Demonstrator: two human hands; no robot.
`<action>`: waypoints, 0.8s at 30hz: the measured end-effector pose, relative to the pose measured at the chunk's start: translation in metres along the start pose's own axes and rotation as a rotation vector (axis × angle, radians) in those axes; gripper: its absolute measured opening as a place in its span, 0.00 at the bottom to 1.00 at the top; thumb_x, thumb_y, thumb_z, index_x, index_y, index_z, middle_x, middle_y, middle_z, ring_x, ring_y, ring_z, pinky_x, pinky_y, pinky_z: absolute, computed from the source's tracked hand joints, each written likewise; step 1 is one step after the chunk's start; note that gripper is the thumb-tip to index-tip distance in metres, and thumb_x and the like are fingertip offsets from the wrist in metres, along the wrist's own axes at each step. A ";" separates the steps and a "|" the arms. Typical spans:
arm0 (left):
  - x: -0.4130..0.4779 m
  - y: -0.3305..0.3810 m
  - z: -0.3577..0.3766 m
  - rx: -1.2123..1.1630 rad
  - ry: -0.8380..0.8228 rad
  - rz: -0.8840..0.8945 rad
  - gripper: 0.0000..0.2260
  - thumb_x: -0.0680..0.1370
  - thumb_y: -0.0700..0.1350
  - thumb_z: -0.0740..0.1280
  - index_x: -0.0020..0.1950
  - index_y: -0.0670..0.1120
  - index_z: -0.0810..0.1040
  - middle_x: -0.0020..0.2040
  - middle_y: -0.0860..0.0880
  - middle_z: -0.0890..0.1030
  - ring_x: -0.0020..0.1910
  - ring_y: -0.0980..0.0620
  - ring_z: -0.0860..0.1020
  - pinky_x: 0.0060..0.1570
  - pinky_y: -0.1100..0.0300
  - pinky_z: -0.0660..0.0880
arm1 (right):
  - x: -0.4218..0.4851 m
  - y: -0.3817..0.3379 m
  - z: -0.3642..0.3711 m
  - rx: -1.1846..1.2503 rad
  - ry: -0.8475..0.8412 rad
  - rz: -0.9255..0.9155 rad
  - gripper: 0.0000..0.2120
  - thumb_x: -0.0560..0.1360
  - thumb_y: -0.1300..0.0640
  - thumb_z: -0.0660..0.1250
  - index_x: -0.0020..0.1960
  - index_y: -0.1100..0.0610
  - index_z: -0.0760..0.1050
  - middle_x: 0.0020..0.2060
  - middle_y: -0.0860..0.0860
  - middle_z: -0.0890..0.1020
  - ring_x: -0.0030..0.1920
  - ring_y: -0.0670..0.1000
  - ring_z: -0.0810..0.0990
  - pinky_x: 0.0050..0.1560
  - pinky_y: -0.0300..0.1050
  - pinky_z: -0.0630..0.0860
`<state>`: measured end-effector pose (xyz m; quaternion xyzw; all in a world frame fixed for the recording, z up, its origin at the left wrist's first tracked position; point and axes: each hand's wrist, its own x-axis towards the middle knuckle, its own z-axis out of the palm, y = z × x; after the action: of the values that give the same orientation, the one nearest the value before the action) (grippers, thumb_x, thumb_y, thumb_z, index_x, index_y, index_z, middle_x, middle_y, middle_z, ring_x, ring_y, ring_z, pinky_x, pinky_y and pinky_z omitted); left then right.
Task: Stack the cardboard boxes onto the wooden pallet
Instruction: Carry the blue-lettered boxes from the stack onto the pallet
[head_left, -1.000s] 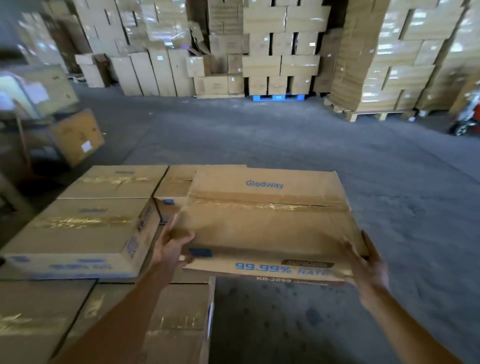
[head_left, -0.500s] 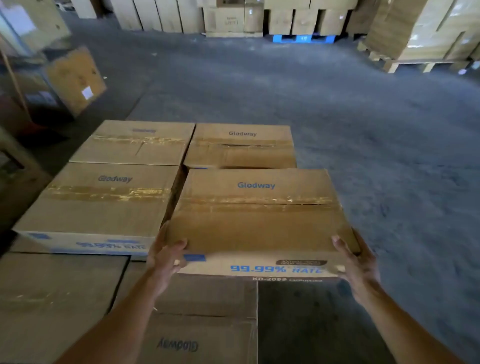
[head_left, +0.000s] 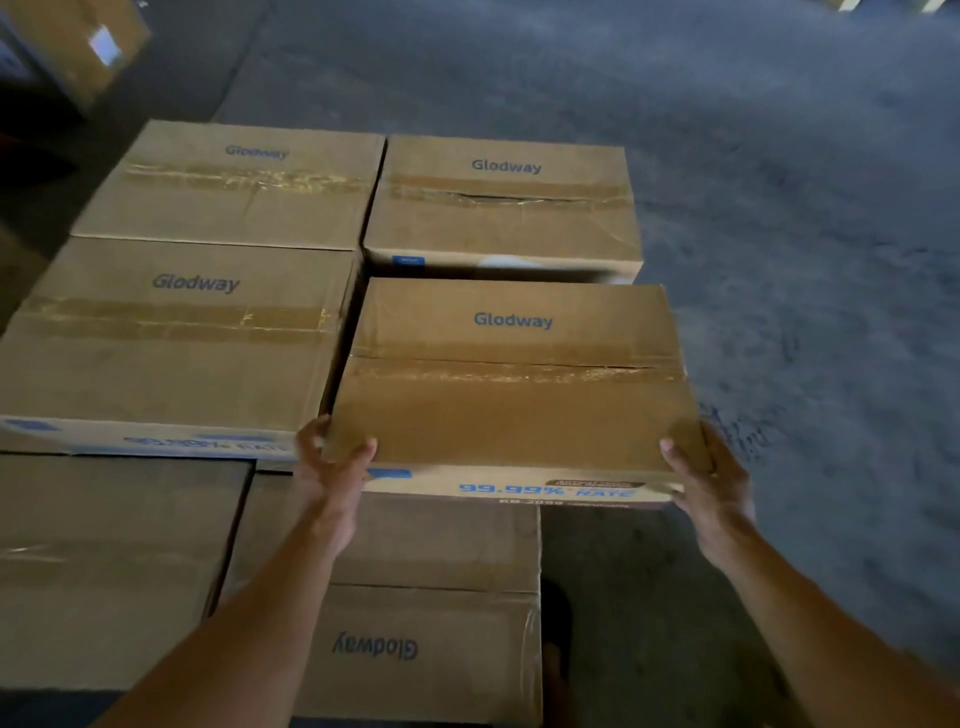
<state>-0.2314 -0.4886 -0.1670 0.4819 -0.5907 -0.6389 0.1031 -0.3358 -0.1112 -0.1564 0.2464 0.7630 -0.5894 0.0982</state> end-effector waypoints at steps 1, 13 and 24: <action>0.004 -0.001 0.004 0.034 0.071 -0.005 0.25 0.73 0.41 0.76 0.62 0.55 0.67 0.60 0.47 0.76 0.56 0.45 0.79 0.51 0.46 0.80 | 0.005 -0.001 0.004 -0.014 -0.004 -0.007 0.30 0.70 0.48 0.78 0.69 0.37 0.71 0.55 0.37 0.80 0.62 0.55 0.80 0.63 0.64 0.76; 0.031 -0.002 0.037 0.165 0.468 -0.057 0.35 0.69 0.50 0.80 0.67 0.43 0.63 0.67 0.38 0.69 0.58 0.42 0.74 0.59 0.53 0.73 | 0.048 0.008 0.023 -0.089 -0.066 -0.051 0.27 0.71 0.52 0.78 0.63 0.32 0.73 0.52 0.32 0.83 0.62 0.47 0.80 0.64 0.62 0.77; 0.007 0.028 0.050 0.560 0.506 0.162 0.26 0.74 0.50 0.74 0.66 0.41 0.67 0.66 0.35 0.69 0.66 0.34 0.68 0.60 0.44 0.67 | 0.049 -0.012 0.013 -0.327 -0.110 -0.121 0.34 0.71 0.42 0.75 0.74 0.43 0.67 0.70 0.49 0.76 0.68 0.54 0.76 0.68 0.63 0.72</action>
<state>-0.2846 -0.4688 -0.1546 0.5858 -0.7341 -0.3036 0.1603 -0.3859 -0.1127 -0.1713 0.1482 0.8555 -0.4751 0.1428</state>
